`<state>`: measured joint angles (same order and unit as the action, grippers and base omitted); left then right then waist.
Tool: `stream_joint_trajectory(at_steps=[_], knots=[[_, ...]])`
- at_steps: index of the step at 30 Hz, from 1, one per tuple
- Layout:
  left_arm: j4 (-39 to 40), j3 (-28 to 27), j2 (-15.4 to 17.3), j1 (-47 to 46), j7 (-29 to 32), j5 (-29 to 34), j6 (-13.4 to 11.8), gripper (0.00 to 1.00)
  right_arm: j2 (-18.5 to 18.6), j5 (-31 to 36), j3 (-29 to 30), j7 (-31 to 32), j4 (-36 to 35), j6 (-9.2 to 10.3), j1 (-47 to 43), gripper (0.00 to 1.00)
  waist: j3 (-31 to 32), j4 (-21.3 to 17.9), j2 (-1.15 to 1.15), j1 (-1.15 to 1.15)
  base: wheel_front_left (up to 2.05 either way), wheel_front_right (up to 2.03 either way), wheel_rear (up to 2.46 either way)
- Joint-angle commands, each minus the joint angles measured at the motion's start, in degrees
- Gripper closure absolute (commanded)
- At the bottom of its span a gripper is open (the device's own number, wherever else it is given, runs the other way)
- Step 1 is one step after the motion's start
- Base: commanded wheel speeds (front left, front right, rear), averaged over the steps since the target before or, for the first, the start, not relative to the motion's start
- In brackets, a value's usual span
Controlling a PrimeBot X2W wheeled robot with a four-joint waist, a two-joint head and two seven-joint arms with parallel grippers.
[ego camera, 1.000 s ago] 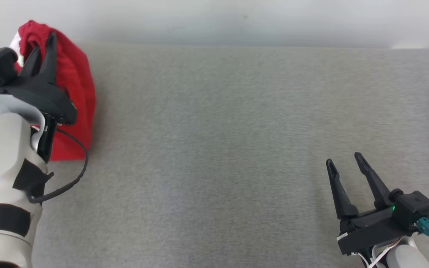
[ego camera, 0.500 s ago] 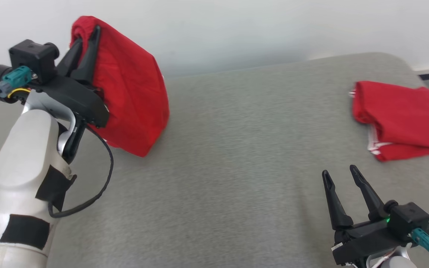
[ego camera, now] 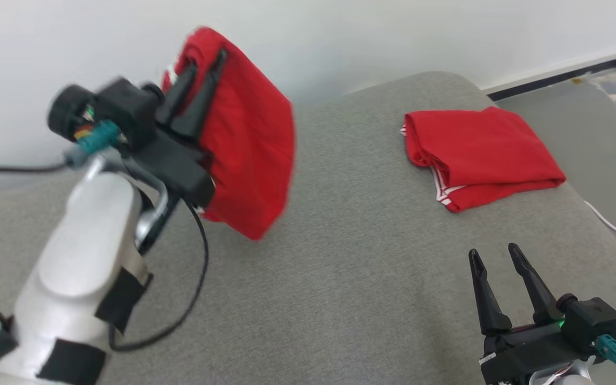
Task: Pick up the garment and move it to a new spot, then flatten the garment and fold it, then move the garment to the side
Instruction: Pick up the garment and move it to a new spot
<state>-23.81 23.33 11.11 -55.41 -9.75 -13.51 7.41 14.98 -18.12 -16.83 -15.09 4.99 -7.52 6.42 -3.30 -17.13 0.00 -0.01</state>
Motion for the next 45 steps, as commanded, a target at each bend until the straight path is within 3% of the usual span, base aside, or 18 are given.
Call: stream_joint_trajectory(at_steps=[1, 15, 23, 33, 34, 36, 37, 38, 45], knots=[[0.82, 1.19, 0.35, 2.48, -0.72, 0.98, -0.03, 1.00, -0.31, -0.36, 0.13, 0.02, -0.13, 0.07, -0.73, 0.00, 0.40, -0.86, 0.00, 0.01, 0.00, 0.00, 0.00], [6.87, 11.02, 0.58, 23.62, -5.06, 1.21, -0.08, 1.00, -0.01, -0.47, 1.32, 0.02, -0.14, 0.07, -2.48, 0.00, 0.19, 4.20, 0.00, 0.01, 0.00, 0.00, 0.00], [6.31, 12.56, -0.71, 32.37, -5.40, -1.31, -0.49, 1.00, 0.19, -0.67, 1.08, 0.01, -0.07, 0.07, -2.94, 0.00, 0.42, 7.08, 0.00, 0.01, 0.00, 0.00, 0.00], [3.97, 11.82, 0.40, 35.03, -5.48, -1.69, -2.60, 1.00, 0.33, -0.87, 0.54, 0.02, -0.06, 0.07, -2.46, 0.00, 0.62, 8.06, 0.00, 0.01, 0.00, 0.00, 0.00], [3.91, 11.31, 0.51, 35.20, -5.49, -1.98, -3.15, 0.87, 0.31, -0.89, 0.39, 0.02, 0.02, 0.07, -2.62, 0.00, 0.88, 8.09, 0.00, 0.01, 0.00, 0.00, 0.00], [4.12, 10.29, 0.61, 36.02, -5.49, -2.83, -4.13, 0.42, 0.20, -1.00, 0.10, 0.02, 0.15, 0.07, -2.91, 0.00, 1.40, 8.14, 0.00, 0.01, 0.00, 0.00, 0.00], [4.52, 9.67, 0.70, 36.50, -5.50, -3.21, -4.69, 0.12, 0.09, -0.96, 0.07, 0.02, 0.18, 0.07, -3.00, 0.00, 1.59, 8.19, 0.00, 0.01, 0.00, 0.00, 0.00], [4.85, 9.14, 0.82, 37.10, -5.51, -3.73, -5.15, 0.00, 0.02, -0.95, -0.03, 0.02, 0.19, 0.07, -3.09, 0.00, 1.78, 8.29, 0.00, 0.01, 0.00, 0.00, 0.00], [8.08, 5.07, 1.93, 41.04, -5.42, -6.35, -8.70, 0.00, 0.15, -0.96, -0.41, 0.01, -0.08, 0.07, -3.00, 0.00, 3.49, 9.92, 0.00, 0.01, 0.00, 0.00, 0.00]])
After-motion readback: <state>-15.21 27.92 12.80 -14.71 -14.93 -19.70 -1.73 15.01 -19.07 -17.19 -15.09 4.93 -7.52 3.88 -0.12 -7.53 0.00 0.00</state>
